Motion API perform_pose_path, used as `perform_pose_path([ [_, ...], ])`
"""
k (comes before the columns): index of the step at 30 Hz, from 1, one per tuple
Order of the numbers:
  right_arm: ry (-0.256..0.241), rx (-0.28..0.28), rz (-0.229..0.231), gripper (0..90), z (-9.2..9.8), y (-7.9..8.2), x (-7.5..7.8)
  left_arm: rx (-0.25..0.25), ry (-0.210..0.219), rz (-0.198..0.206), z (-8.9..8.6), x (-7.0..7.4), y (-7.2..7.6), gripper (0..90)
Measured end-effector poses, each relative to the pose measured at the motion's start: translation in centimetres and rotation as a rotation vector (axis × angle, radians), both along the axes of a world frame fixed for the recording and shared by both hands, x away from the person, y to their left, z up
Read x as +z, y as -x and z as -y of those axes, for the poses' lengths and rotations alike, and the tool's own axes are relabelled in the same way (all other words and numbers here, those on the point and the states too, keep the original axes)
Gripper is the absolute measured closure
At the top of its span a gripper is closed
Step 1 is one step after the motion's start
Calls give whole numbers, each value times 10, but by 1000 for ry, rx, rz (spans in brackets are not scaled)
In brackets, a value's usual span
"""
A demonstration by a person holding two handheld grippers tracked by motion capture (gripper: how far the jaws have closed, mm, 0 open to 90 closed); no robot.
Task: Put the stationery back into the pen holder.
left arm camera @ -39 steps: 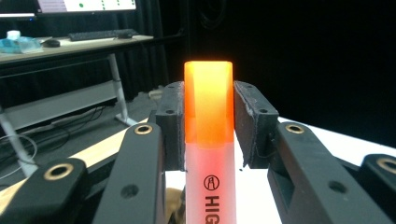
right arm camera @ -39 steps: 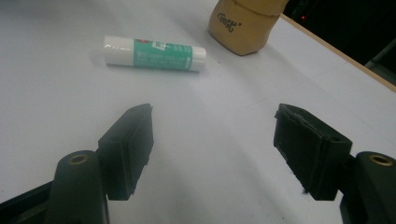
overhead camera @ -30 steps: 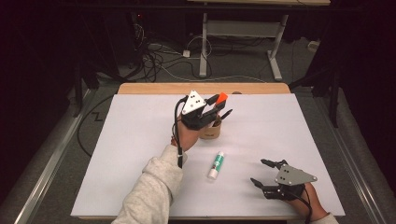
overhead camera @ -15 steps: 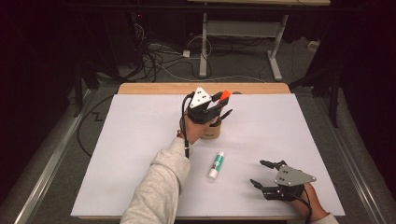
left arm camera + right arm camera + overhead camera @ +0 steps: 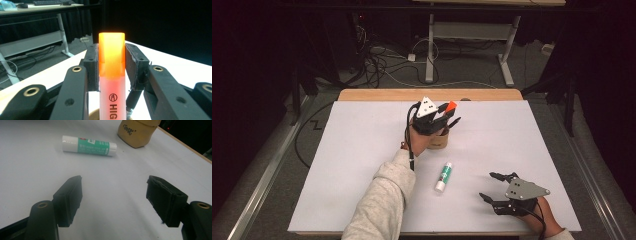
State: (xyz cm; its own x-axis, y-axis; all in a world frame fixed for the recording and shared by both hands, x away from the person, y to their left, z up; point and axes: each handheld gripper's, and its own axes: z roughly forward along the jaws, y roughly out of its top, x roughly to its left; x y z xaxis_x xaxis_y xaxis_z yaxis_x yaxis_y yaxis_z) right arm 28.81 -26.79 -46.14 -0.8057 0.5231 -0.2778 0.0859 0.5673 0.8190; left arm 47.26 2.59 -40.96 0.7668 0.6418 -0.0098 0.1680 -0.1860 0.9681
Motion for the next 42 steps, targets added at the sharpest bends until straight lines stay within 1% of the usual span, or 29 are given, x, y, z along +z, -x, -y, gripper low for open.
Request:
perform_pose_path([
  [5,2,1,-4,296,-1,0,-1,3,-22,-13,-1,-3,0,642],
  [7,3,1,-5,296,-1,0,-1,4,-20,-17,-2,-3,0,642],
  [16,3,3,-5,297,-1,0,-1,18,-64,-20,-6,-7,5,641],
  [22,5,6,-8,297,-2,0,-1,36,-88,-21,-8,-8,7,640],
  [25,6,6,-13,298,-3,1,-1,42,-93,-24,-9,-8,7,639],
  [29,8,9,-12,298,-3,1,-2,39,-93,-23,-10,-8,8,627],
  [32,8,11,-12,298,-3,0,-2,42,-105,-13,-10,-6,9,625],
  [33,9,11,-12,298,-3,1,-2,43,-109,-10,-10,-5,9,597],
  [35,7,10,-12,298,-3,1,-2,43,-109,-5,-10,-4,11,597],
  [40,7,9,-15,298,-3,1,-2,38,-132,10,-12,1,15,596],
  [42,10,12,-14,298,-3,1,-2,39,-136,14,-14,3,17,574],
])
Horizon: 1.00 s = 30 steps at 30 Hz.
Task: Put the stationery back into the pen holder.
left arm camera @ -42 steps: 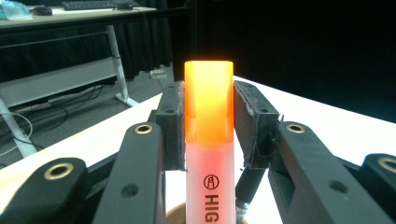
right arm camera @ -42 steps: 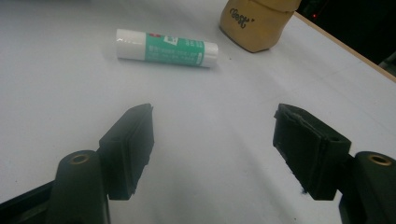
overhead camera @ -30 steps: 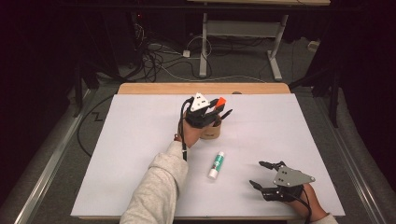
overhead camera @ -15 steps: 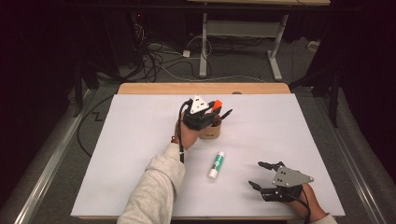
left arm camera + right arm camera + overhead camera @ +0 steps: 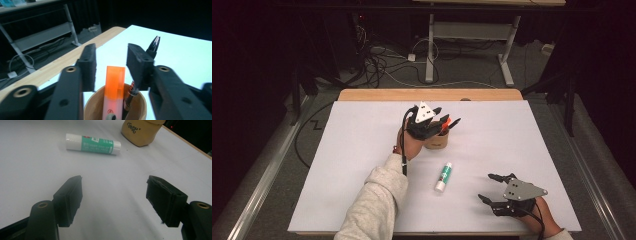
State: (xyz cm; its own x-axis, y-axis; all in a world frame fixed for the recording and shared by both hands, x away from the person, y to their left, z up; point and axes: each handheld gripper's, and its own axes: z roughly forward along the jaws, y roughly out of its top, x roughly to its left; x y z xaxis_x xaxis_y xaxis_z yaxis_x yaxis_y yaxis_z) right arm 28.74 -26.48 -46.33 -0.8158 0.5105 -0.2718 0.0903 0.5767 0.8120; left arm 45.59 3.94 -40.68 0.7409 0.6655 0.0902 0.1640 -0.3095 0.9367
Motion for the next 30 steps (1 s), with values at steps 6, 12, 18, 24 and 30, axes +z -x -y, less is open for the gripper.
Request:
perform_pose_path([
  [6,3,-2,-1,298,0,0,0,20,-51,-20,-2,6,8,549],
  [12,-1,-5,-5,298,1,0,0,47,-133,-46,-1,12,23,487],
  [18,-2,-8,-6,298,1,0,1,64,-136,-77,-5,18,36,444],
  [24,-1,-12,-10,298,1,-1,0,105,-158,-64,-8,19,50,355],
  [30,1,-14,-16,298,2,-2,-1,61,-208,-178,-7,15,57,273],
])
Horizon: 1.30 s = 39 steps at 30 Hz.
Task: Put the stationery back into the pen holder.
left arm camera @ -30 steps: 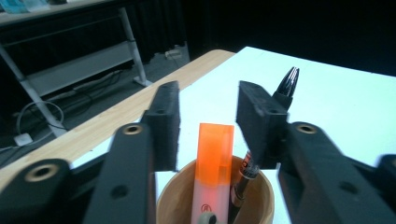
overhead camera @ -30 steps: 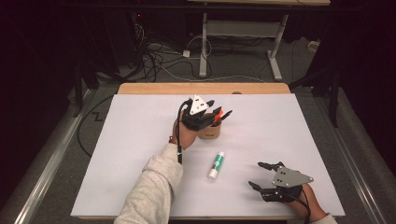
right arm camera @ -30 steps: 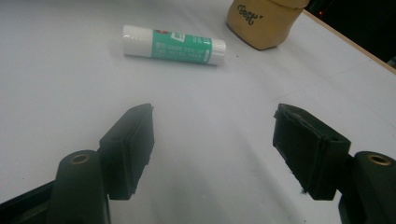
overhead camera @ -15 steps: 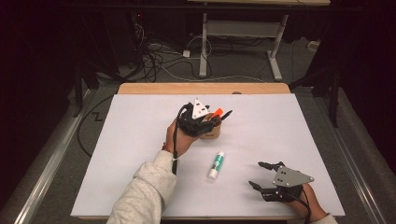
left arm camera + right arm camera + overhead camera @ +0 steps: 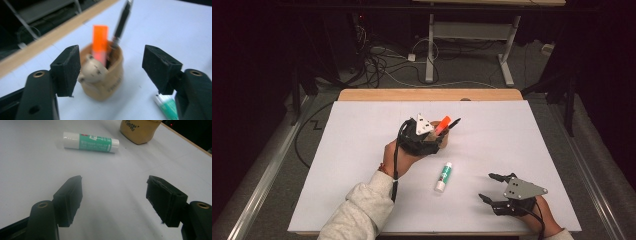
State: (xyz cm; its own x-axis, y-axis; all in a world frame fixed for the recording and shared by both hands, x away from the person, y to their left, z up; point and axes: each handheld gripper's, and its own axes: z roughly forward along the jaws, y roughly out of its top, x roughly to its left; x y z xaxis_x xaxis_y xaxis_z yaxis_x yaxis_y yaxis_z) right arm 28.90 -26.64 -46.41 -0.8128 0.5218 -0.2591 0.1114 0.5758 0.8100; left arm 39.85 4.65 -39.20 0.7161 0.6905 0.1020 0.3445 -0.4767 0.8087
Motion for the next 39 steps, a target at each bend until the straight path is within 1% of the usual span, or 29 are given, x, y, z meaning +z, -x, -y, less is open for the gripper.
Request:
perform_pose_path([
  [1,3,2,0,298,0,0,0,4,-13,-18,1,0,1,218],
  [2,5,0,-2,298,0,0,0,-3,-15,-38,1,-1,3,212],
  [3,6,0,-2,298,0,0,0,-17,-13,-59,2,-1,5,212],
  [5,4,-3,-3,298,1,-1,0,-25,-27,-94,4,-4,9,212],
  [6,4,-5,-2,298,1,-1,0,-38,-29,-116,4,-6,11,211],
  [8,4,-5,-1,298,1,-1,0,-47,-47,-139,6,-10,16,210],
  [9,4,-5,0,298,1,-1,0,-53,-48,-151,6,-13,19,211],
  [10,6,-4,2,298,1,-1,0,-60,-53,-170,7,-16,21,211],
  [13,8,-6,0,298,1,-1,0,-78,-91,-225,11,-24,27,211],
  [15,15,-8,1,298,1,-1,-1,-76,-116,-255,14,-28,31,211],
  [16,16,-7,0,298,1,-1,-1,-78,-118,-278,15,-30,32,211],
  [18,16,-7,-4,298,0,-1,-1,-82,-134,-308,18,-34,36,211],
  [19,21,-8,-3,298,0,-1,-1,-83,-133,-330,19,-35,38,212],
  [21,27,-8,-1,298,-1,0,-1,-71,-136,-371,21,-37,40,213],
  [22,27,-8,-4,298,-1,0,-1,-61,-131,-392,22,-37,40,215],
  [23,31,-8,-6,298,-2,0,-2,-51,-133,-418,24,-38,41,215],
  [24,36,-7,-4,298,-3,1,-2,-47,-144,-444,25,-38,41,215],
  [25,41,-5,-4,297,-3,1,-2,-43,-141,-472,27,-39,41,215],
  [26,42,-4,-6,297,-4,1,-2,-34,-148,-493,29,-39,41,215],
  [27,48,-2,-5,297,-4,1,-3,-27,-157,-504,31,-38,40,220],
  [29,57,-2,0,297,-5,1,-4,-7,-154,-529,36,-37,38,260],
  [30,57,-2,-5,297,-5,1,-4,3,-161,-547,39,-36,36,263],
  [31,59,-2,-8,297,-5,1,-5,4,-163,-569,41,-36,34,263],
  [32,62,-2,-9,297,-6,0,-5,3,-151,-604,44,-36,32,263],
  [33,64,-5,-12,297,-6,1,-6,3,-158,-628,46,-37,31,264],
  [34,70,-2,-12,297,-7,1,-6,2,-176,-638,49,-37,31,272],
  [36,67,0,-12,297,-7,1,-6,-4,-209,-677,54,-42,31,299],
  [38,61,1,-11,297,-6,1,-6,-1,-240,-695,57,-49,32,326],
  [39,61,0,-11,297,-5,1,-5,-4,-253,-689,58,-52,33,342],
])
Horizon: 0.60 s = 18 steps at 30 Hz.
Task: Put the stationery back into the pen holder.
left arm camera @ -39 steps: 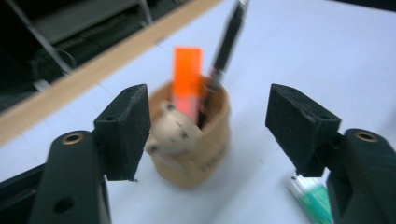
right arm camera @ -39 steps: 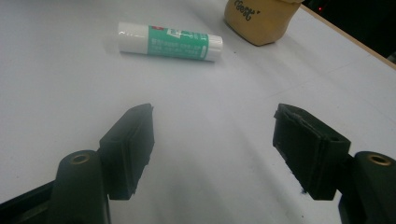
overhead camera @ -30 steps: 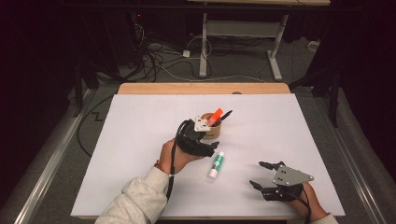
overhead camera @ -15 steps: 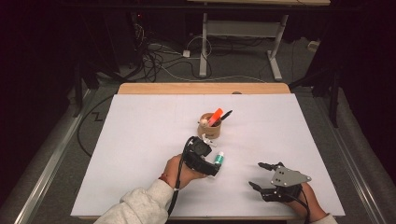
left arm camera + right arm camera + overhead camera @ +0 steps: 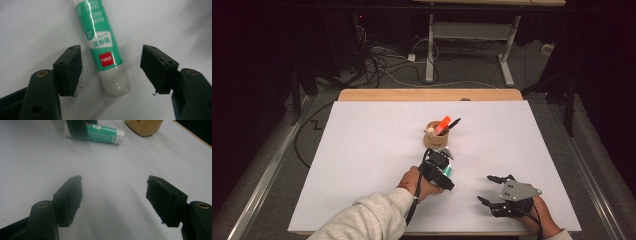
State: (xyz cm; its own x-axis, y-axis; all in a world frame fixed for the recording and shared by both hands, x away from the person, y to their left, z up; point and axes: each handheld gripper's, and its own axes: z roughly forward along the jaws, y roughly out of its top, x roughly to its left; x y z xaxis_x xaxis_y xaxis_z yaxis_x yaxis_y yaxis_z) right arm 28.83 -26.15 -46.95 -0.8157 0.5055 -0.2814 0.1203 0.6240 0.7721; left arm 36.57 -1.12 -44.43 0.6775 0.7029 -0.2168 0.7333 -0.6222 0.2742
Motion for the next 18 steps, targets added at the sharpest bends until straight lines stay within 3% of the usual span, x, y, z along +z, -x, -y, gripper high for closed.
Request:
perform_pose_path([
  [2,-2,5,3,297,1,0,1,6,-8,17,1,1,0,354],
  [4,-3,4,6,297,1,0,1,17,-21,40,-1,1,0,463],
  [7,4,9,9,300,-1,1,2,6,-44,70,-1,1,2,547],
  [11,16,13,15,299,-3,2,2,-16,-84,114,3,0,7,567],
  [18,21,11,33,300,-5,4,3,-61,-104,124,4,-1,6,589],
])
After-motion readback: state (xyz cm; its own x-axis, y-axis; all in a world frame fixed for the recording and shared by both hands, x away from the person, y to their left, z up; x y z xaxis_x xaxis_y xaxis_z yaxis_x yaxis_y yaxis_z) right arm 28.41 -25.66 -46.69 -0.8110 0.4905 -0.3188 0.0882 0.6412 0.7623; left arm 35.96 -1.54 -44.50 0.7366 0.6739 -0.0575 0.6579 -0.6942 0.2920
